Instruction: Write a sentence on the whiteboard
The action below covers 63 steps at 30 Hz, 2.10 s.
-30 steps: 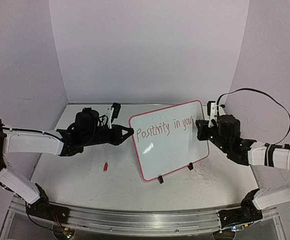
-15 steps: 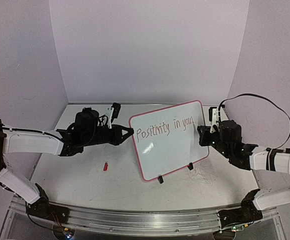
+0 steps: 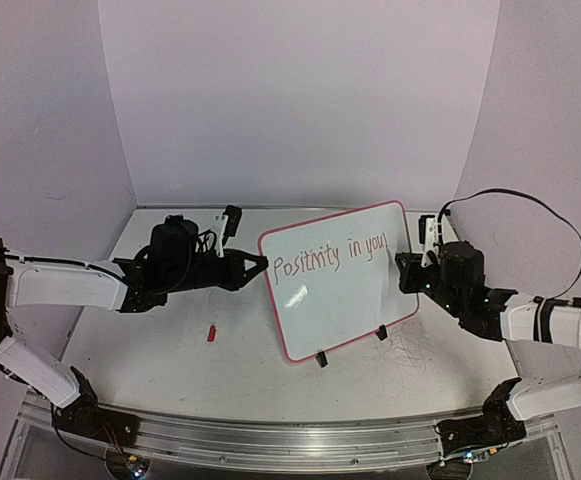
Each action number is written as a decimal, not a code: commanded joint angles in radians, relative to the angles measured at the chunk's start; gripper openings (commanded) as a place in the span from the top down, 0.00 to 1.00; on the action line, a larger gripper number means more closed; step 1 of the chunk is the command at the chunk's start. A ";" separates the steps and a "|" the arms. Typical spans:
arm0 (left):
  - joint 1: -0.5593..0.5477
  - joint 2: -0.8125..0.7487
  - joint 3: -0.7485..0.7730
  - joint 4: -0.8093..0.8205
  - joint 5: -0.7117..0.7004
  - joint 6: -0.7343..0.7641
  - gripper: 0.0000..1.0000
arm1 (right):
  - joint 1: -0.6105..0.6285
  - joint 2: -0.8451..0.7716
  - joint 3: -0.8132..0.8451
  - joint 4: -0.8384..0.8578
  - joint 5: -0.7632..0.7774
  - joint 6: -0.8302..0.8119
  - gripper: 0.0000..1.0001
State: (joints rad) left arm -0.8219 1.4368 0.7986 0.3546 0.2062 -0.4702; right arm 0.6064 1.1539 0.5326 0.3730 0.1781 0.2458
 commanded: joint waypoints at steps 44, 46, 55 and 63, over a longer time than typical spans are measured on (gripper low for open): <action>0.006 -0.039 0.017 -0.028 -0.057 0.041 1.00 | -0.004 0.041 0.134 0.015 0.047 0.003 1.00; 0.006 -0.038 0.019 -0.028 -0.058 0.041 1.00 | -0.004 -0.018 0.139 -0.012 0.034 0.005 1.00; 0.005 -0.029 0.023 -0.028 -0.064 0.041 1.00 | -0.004 -0.208 0.068 -0.155 0.114 -0.062 1.00; 0.006 -0.018 0.030 -0.027 -0.076 0.048 1.00 | -0.004 -0.258 0.055 -0.221 0.017 -0.053 1.00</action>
State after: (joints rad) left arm -0.8250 1.4330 0.7986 0.3465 0.2013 -0.4702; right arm 0.6048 0.9117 0.5833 0.1942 0.2364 0.2030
